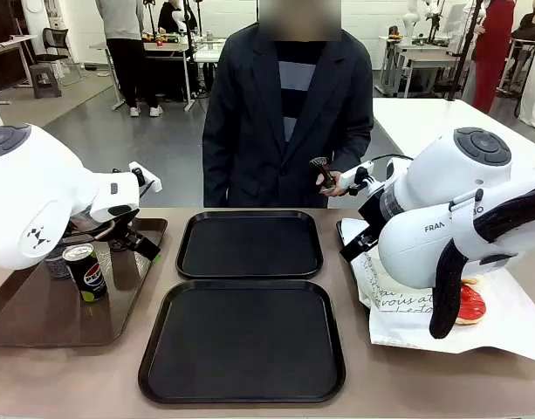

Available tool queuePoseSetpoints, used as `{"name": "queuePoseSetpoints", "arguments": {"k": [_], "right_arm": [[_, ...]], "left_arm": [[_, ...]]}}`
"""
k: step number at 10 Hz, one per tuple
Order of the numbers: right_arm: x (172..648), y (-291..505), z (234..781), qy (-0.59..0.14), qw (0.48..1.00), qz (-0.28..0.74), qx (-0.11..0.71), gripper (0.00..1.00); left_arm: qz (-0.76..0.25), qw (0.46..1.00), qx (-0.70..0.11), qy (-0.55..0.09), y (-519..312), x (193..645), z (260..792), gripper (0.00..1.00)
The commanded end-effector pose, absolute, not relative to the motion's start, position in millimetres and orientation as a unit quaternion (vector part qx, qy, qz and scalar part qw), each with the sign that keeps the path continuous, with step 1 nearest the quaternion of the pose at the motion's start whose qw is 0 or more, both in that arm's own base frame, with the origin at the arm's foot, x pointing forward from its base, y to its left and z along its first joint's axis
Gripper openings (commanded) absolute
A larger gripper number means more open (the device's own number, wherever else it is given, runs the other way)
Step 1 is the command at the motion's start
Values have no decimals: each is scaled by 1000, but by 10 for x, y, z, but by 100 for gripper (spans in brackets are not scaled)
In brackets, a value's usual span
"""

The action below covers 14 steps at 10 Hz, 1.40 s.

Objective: Set up donuts and drinks on trays.
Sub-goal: Pick up one Pepsi coke and place it on the Flat Tray.

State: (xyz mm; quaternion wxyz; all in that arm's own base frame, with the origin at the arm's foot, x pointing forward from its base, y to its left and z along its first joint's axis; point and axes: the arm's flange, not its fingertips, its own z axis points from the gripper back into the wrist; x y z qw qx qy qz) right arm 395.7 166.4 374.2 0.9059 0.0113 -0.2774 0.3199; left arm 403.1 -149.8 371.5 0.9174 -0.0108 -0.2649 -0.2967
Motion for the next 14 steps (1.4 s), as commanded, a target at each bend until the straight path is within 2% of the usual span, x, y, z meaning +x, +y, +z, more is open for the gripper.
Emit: {"name": "queuePoseSetpoints", "arguments": {"k": [1, 14], "right_arm": [[3957, 1664, 3742, -277, 906, 320, 11, 100], [3957, 1664, 3742, -277, 906, 320, 11, 100]], "left_arm": [[-297, 917, -11, -265, -1498, 4030, 3715, 100], [-297, 917, -11, -265, -1498, 4030, 3715, 100]]}}
